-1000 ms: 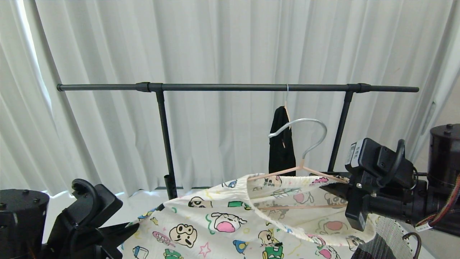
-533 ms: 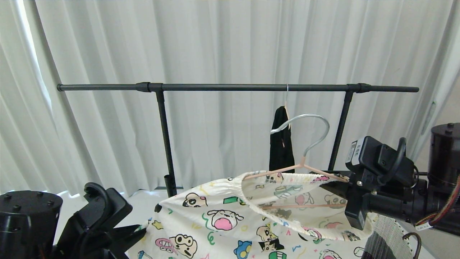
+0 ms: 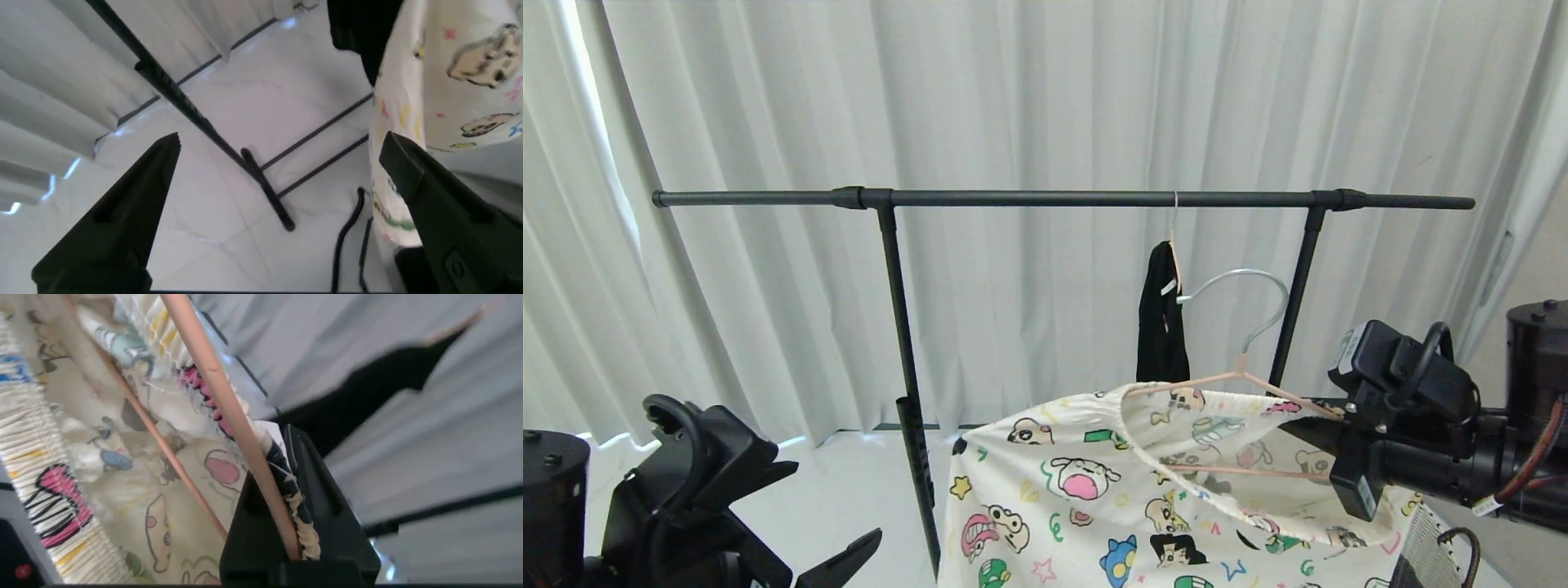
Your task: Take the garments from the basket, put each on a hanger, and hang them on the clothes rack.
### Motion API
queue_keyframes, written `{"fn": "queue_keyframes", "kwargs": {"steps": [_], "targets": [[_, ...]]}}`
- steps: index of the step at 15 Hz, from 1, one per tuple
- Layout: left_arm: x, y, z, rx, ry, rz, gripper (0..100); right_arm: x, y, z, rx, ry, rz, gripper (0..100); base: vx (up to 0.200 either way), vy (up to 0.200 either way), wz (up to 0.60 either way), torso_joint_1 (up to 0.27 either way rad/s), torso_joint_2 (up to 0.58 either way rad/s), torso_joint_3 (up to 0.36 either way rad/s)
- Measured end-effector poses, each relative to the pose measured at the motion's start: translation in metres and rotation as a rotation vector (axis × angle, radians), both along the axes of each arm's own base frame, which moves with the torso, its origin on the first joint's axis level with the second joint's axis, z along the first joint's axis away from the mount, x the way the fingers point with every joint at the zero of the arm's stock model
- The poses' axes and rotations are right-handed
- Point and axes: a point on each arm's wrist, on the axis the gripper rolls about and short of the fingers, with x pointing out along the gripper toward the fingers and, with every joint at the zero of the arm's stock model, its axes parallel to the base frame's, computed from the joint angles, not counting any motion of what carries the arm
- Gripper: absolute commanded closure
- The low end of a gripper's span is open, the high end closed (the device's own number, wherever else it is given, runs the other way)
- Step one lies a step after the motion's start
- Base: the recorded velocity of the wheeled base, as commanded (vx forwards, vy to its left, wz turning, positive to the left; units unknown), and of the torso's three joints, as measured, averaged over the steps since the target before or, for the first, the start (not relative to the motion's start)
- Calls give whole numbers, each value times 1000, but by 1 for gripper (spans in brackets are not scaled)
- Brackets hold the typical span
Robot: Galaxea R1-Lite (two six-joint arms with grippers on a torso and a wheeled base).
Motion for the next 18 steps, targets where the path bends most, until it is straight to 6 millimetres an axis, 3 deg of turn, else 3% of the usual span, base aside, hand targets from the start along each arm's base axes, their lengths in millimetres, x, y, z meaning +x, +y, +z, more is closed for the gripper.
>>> {"fn": "queue_keyframes", "kwargs": {"steps": [4,8,12,18], "targets": [[5,11,3,-14,-10,99,0,-9,-37,-18,-98,101,-279,100,0,0,0,0,0,0],[7,14,0,6,2,139,0,-36,-71,-25,-144,282,-537,100,0,0,0,0,0,0],[18,21,-8,99,25,261,0,-62,-103,-22,-137,353,-732,100,0,0,0,0,0,0],[43,33,-13,236,-29,565,0,-105,-122,-18,-147,346,-908,100,0,0,0,0,0,0]]}}
